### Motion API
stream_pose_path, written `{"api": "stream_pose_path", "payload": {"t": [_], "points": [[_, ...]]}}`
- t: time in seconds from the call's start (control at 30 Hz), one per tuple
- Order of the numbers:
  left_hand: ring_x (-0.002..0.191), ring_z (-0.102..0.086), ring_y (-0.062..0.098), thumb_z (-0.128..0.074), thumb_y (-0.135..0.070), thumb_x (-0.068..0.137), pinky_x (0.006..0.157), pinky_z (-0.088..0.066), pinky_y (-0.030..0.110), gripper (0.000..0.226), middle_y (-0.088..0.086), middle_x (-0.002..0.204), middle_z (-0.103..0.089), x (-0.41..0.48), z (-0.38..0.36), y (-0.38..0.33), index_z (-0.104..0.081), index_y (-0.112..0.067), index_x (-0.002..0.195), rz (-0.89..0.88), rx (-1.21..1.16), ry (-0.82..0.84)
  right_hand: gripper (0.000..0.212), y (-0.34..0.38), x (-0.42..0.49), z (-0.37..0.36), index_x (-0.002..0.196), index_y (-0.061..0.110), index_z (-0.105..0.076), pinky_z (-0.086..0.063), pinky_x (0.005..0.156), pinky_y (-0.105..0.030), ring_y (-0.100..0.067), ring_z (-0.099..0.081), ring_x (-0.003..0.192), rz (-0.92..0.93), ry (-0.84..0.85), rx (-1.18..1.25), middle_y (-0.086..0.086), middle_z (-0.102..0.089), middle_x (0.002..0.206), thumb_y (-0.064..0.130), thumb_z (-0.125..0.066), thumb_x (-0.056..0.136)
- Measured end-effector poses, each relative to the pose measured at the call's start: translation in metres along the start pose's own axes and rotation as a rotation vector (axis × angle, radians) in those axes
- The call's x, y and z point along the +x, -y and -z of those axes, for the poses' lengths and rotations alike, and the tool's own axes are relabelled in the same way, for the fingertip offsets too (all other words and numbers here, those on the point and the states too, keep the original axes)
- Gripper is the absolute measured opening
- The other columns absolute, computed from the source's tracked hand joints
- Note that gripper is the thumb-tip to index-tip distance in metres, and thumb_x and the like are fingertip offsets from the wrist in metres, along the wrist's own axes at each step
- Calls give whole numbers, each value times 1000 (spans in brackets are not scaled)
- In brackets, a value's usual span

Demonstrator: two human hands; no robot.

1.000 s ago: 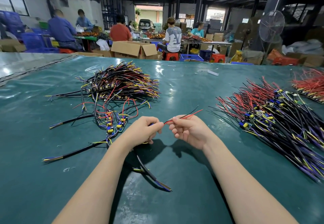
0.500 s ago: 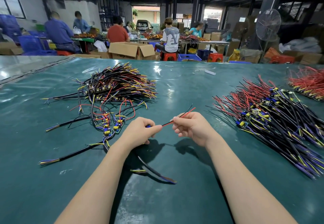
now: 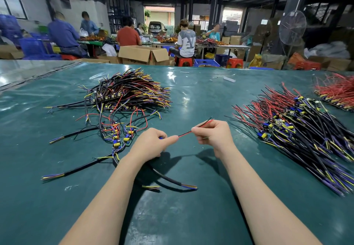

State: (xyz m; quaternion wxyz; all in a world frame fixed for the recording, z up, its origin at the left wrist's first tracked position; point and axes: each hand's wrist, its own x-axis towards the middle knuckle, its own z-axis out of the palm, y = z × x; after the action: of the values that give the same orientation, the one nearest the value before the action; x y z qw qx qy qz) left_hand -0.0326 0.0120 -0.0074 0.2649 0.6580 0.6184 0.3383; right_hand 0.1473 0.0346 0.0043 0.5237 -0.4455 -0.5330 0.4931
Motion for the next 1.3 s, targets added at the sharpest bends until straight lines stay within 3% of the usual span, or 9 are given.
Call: {"api": "stream_pose_path", "payload": {"t": [0.1,0.17,0.27,0.43,0.7,0.9,1.0,1.13,1.3], "points": [[36,-34,9,-55,-30,91,57,-44,25,43,-8,38,-34,-1,4,1,-46,-15,51,-1,-136,166,20,-1,1,2,61,7,-61,-44,40,-16,-6,-49,36,11,-6,-1,3,-56,42,-5,-68,76],[31,-23,7,-50,-18,94,52,-40,22,42,-8,34,-26,-2,9,1,-44,-12,53,10,-235,255,17,1,1,7,67,7,-63,-46,41,-17,-7,-55,40,-27,96,32,0,-61,49,-2,-63,81],[30,-21,6,-49,-11,92,47,-37,21,43,-8,33,-26,-2,11,2,-43,-12,50,-7,-217,278,18,1,3,10,70,5,-63,-48,42,-17,-6,-58,43,-39,173,92,2,-63,50,-2,-57,85],[33,-26,7,-51,-16,92,49,-38,22,43,-8,36,-29,-2,5,1,-44,-14,51,-11,-203,228,21,-2,5,4,63,4,-61,-50,46,-16,-5,-56,40,33,-93,201,4,-58,43,-8,-62,79],[30,-19,7,-48,-20,95,50,-41,21,44,-9,33,-24,-2,10,2,-43,-14,52,33,-313,295,28,2,5,8,73,0,-59,-51,45,-16,-7,-62,44,-173,70,616,-3,-63,50,7,-44,95],[30,-21,6,-50,-16,94,49,-41,20,43,-9,33,-26,-4,10,2,-43,-15,51,6,-300,282,19,-1,7,6,67,3,-60,-50,45,-17,-6,-58,39,-4,-177,325,2,-59,42,-4,-59,85],[31,-21,6,-49,-18,94,50,-42,20,42,-10,34,-25,-5,8,-2,-43,-15,53,-9,-298,317,23,1,7,3,63,4,-63,-50,44,-16,-5,-57,39,-7,-220,518,2,-59,43,-5,-59,84],[34,-22,5,-44,-18,96,52,-48,20,32,-10,40,-29,-10,6,-11,-44,-15,65,7,-426,429,47,2,9,7,46,8,-67,-49,43,-14,-4,-58,39,-105,-201,762,1,-61,45,2,-52,91],[36,-37,8,-23,-5,92,58,-54,25,26,-3,48,-44,-12,5,-22,-46,-12,83,184,-727,491,24,0,11,10,75,0,-58,-51,45,-17,-7,-60,42,-160,-219,787,-2,-62,46,14,-51,94]]}}
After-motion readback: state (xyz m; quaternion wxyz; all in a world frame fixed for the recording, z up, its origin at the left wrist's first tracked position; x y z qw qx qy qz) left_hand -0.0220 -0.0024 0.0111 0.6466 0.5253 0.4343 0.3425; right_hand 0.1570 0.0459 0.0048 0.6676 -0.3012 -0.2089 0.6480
